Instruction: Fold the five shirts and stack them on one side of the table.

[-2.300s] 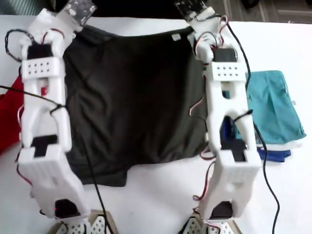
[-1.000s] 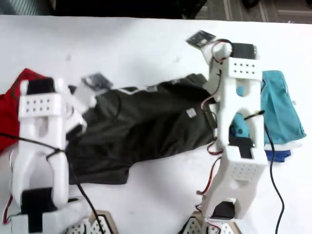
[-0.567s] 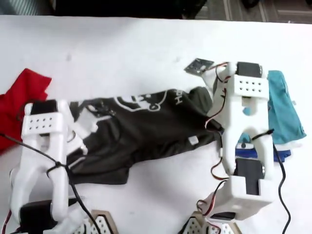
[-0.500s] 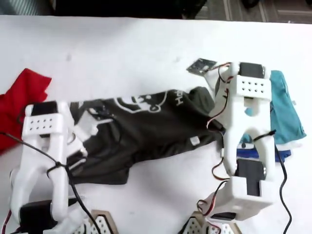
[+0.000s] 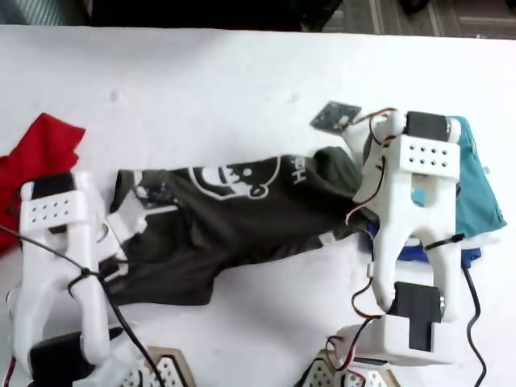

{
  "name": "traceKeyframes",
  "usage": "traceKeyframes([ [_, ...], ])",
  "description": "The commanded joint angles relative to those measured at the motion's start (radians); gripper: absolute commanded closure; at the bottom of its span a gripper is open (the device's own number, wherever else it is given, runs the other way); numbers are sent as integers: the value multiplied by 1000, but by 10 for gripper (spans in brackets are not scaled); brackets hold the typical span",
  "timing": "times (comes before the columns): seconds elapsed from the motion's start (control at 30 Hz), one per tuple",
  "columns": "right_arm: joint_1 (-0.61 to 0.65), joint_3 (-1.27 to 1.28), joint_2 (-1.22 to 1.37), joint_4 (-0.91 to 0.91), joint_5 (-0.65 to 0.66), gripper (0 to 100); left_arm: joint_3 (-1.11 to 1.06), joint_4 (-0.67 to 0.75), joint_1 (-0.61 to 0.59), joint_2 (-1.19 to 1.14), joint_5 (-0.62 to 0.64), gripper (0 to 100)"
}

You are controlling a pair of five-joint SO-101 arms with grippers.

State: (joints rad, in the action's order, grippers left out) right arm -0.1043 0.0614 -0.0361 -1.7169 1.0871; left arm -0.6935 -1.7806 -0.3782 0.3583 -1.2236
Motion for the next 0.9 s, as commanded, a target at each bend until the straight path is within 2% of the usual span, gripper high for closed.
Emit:
traceKeyframes([
  [0.0, 2, 28, -16, 4, 5, 978, 0, -8, -35, 21, -35, 973],
  [0.13, 18, 26, 15, 30, 0, 955, 9, -6, -71, 28, -18, 845],
  [0.2, 18, 26, 15, 28, -8, 880, 37, -6, -90, 30, 37, 806],
  [0.37, 15, -23, -2, -2, -60, 641, 137, -8, -114, 30, 123, 796],
  [0.43, 16, -49, -25, -2, -60, 599, 204, -8, -127, 30, 176, 798],
  [0.53, 36, -106, -44, -2, -63, 618, 347, -5, -140, 30, 307, 801],
  [0.63, 81, -155, -16, 7, -100, 699, 493, 26, -131, 24, 500, 804],
  [0.73, 130, -190, 62, 90, -250, 841, 526, 101, -67, 21, 717, 891],
  [0.8, 153, -218, 125, 154, -359, 956, 503, 143, -1, 18, 776, 985],
  [0.83, 162, -235, 157, 183, -407, 994, 474, 166, 38, 18, 779, 978],
  [0.87, 170, -252, 191, 209, -442, 973, 442, 187, 77, 18, 784, 963],
])
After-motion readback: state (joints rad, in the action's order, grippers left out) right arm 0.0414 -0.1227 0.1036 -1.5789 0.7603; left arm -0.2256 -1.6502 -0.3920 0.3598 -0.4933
